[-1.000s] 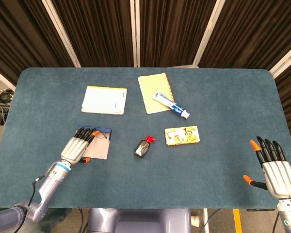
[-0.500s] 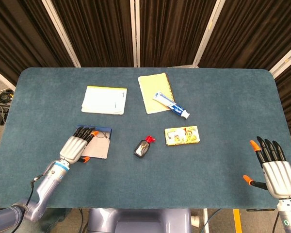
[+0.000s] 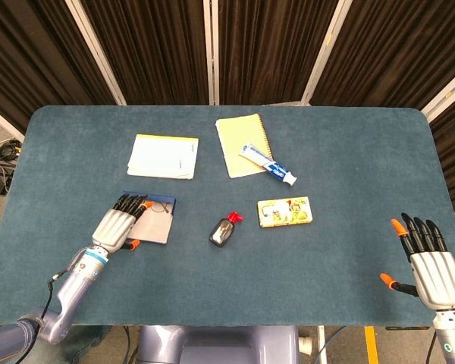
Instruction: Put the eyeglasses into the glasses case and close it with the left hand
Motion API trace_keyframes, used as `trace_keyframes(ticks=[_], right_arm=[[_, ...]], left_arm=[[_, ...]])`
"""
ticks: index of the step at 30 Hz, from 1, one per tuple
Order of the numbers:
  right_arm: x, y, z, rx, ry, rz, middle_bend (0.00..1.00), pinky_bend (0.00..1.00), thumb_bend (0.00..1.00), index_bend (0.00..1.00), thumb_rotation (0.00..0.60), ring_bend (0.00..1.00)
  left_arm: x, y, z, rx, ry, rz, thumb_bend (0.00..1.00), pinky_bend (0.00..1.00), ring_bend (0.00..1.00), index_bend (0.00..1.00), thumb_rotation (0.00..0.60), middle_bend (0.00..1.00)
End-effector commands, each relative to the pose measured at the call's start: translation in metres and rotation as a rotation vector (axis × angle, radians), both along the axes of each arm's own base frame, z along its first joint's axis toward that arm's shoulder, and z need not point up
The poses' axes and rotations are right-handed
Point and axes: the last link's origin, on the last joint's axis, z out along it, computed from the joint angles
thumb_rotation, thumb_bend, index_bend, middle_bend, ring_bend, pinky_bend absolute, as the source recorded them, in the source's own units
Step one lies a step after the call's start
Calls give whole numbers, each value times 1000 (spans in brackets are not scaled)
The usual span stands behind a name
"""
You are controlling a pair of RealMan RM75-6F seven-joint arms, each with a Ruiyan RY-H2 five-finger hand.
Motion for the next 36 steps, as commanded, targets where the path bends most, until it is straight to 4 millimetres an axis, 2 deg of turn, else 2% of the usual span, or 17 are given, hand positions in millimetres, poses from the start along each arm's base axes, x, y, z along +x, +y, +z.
trace_keyframes(ticks=[1, 12, 18, 22, 25, 36], right_arm=[[0, 0, 0, 1, 1, -1, 0, 0, 0, 0, 600, 0], [-1, -1, -2, 5, 5, -6, 0, 0, 0, 0, 600, 0], [-1, -1, -1, 4, 3, -8, 0, 0, 0, 0, 600, 0], [-1, -1, -1, 4, 2, -6, 0, 0, 0, 0, 600, 0], [-1, -1, -1, 4, 1, -5, 0, 0, 0, 0, 600, 0], [0, 0, 0, 1, -5, -2, 0, 0, 0, 0, 600, 0]], left_arm=[[1, 3, 1, 6, -2, 1, 495, 0, 0, 121, 600, 0], [7, 10, -4, 6, 10, 6, 495, 0, 0, 148, 600, 0], [6, 10, -11, 7, 7, 11, 505, 0, 0, 329, 600, 0], [4, 7, -12, 10, 9, 8, 536, 0, 0, 521, 600, 0], [2, 6, -10, 10, 11, 10, 552, 0, 0, 589, 600, 0], [-11, -9, 16, 18, 28, 8, 554, 0, 0, 647, 600, 0]])
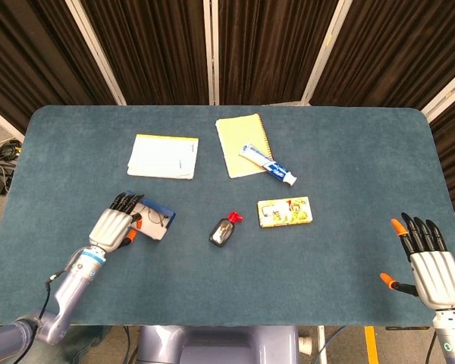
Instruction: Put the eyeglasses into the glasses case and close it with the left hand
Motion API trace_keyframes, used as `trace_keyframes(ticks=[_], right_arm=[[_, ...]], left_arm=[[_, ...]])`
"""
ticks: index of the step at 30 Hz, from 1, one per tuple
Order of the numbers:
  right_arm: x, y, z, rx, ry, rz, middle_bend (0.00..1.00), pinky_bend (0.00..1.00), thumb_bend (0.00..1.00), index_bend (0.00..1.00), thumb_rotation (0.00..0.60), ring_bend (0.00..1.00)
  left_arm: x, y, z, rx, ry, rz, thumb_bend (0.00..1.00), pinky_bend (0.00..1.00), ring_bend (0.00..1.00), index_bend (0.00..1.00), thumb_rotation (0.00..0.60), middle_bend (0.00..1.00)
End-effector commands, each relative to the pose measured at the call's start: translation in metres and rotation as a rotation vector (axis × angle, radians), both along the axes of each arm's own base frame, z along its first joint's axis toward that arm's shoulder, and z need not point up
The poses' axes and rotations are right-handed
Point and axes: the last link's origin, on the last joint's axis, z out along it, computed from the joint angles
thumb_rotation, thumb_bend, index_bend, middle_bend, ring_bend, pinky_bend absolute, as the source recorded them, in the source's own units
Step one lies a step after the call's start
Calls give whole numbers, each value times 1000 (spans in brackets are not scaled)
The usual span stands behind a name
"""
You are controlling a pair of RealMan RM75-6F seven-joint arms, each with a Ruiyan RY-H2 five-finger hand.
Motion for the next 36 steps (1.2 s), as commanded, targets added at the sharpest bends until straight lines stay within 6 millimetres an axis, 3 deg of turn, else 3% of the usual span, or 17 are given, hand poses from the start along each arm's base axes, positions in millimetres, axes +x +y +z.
trace_keyframes(ticks=[1, 7, 11, 28, 30, 31, 34, 35, 36], right_arm=[[0, 0, 0, 1, -1, 1, 0, 0, 0, 0, 600, 0], [0, 1, 1, -2, -6, -1, 0, 0, 0, 0, 600, 0], [0, 0, 1, -1, -6, -3, 0, 0, 0, 0, 600, 0], [-1, -1, 0, -3, 0, -7, 0, 0, 0, 0, 600, 0], [-1, -1, 1, -4, 0, -7, 0, 0, 0, 0, 600, 0], [-1, 0, 1, -4, 0, -7, 0, 0, 0, 0, 600, 0], [-1, 0, 1, -5, 0, -6, 0, 0, 0, 0, 600, 0], [-1, 0, 1, -4, 0, -6, 0, 0, 0, 0, 600, 0], [-1, 0, 1, -5, 0, -7, 0, 0, 0, 0, 600, 0]], left_arm=[[-5, -7, 12, 6, 11, 2, 554, 0, 0, 652, 600, 0], [-13, -26, 43, -9, 79, 28, 554, 0, 0, 654, 600, 0], [-4, -30, 56, -28, 58, 53, 557, 0, 0, 654, 600, 0], [15, -2, 29, -91, 56, 105, 566, 0, 0, 644, 600, 0], [15, -2, 27, -89, 55, 110, 551, 0, 0, 594, 600, 0], [15, -1, 26, -87, 53, 110, 526, 0, 0, 515, 600, 0], [16, 0, 26, -76, 41, 109, 359, 0, 0, 117, 600, 0], [17, 0, 26, -71, 30, 108, 294, 0, 0, 23, 600, 0], [17, 1, 27, -68, 23, 106, 261, 0, 0, 0, 600, 0]])
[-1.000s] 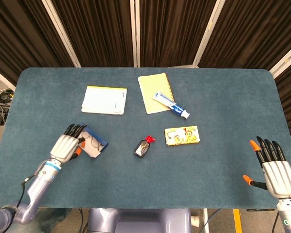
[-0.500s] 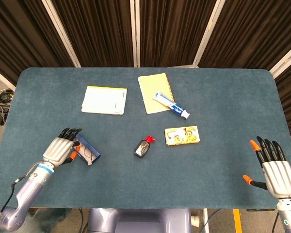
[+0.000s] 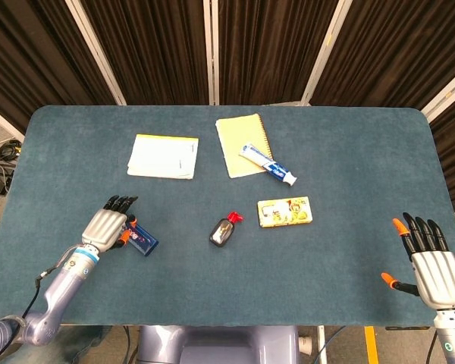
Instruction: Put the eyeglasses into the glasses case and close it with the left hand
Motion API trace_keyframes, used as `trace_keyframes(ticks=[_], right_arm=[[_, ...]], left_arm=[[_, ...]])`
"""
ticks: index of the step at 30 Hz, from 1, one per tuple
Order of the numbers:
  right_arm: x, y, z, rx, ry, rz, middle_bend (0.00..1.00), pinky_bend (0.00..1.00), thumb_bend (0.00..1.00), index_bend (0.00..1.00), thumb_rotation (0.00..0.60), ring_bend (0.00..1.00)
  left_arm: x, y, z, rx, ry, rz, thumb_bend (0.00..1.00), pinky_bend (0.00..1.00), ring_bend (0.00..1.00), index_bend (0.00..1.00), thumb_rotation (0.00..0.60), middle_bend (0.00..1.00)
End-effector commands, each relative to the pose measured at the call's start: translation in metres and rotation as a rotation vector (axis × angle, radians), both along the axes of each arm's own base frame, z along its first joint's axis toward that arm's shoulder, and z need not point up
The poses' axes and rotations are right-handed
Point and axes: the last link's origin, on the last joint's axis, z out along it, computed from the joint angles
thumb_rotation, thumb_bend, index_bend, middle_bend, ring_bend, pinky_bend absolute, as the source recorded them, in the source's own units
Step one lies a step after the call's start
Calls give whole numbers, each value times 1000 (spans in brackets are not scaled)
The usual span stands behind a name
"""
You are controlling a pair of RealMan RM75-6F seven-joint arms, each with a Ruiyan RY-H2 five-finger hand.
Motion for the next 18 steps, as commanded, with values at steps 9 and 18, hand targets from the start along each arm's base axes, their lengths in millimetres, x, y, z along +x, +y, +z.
trace_keyframes(ticks=[9, 18], right_arm=[[0, 0, 0, -1, -2, 1, 0, 0, 0, 0, 600, 0], [1, 1, -1, 2, 3, 2, 0, 0, 0, 0, 600, 0]], left_arm=[[3, 3, 25, 51, -74, -60, 180, 0, 0, 0, 600, 0], [-7, 2, 16, -42, 29, -60, 180, 0, 0, 0, 600, 0]])
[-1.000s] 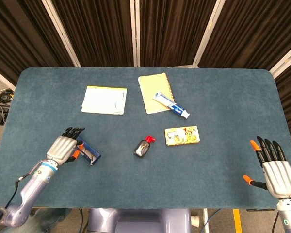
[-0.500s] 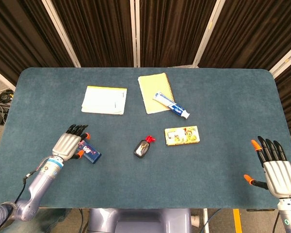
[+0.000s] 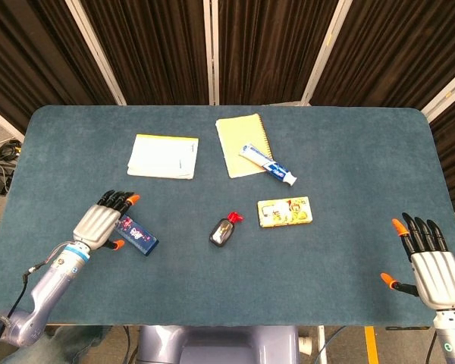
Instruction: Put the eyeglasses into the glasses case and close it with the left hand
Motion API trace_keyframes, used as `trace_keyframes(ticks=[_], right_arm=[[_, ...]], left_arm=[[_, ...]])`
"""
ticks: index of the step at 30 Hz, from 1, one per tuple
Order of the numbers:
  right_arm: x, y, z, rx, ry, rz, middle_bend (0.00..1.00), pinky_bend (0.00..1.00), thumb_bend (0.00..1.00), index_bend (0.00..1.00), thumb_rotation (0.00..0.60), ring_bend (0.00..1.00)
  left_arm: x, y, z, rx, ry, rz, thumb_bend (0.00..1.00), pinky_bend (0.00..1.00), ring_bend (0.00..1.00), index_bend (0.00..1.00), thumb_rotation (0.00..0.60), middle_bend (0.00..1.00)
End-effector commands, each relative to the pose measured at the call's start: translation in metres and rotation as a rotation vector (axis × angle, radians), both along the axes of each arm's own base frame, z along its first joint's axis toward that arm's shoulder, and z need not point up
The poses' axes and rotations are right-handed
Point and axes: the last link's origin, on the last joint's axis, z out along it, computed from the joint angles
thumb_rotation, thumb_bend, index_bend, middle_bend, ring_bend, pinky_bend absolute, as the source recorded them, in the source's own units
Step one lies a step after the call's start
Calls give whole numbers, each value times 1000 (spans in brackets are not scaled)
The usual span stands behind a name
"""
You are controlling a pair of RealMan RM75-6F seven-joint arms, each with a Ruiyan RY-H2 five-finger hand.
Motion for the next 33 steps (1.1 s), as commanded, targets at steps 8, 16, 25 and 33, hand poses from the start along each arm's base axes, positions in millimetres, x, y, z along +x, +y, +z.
trace_keyframes(ticks=[8, 16, 25, 33], right_arm=[[-1, -1, 0, -2, -1, -6, 0, 0, 0, 0, 600, 0], [-2, -1, 2, -3, -4, -7, 0, 0, 0, 0, 600, 0], [-1, -1, 1, -2, -3, -6, 0, 0, 0, 0, 600, 0], [-1, -1, 1, 0, -6, -5, 0, 0, 0, 0, 600, 0]], left_arm=[[0, 7, -26, -35, 65, -18, 200, 43, 6, 103, 600, 12], [0, 11, -35, -32, 84, -8, 256, 259, 222, 375, 600, 259], [-1, 11, -30, -23, 77, -6, 207, 237, 217, 398, 600, 232], [-1, 5, -4, 56, 31, -17, 0, 0, 0, 0, 600, 0]])
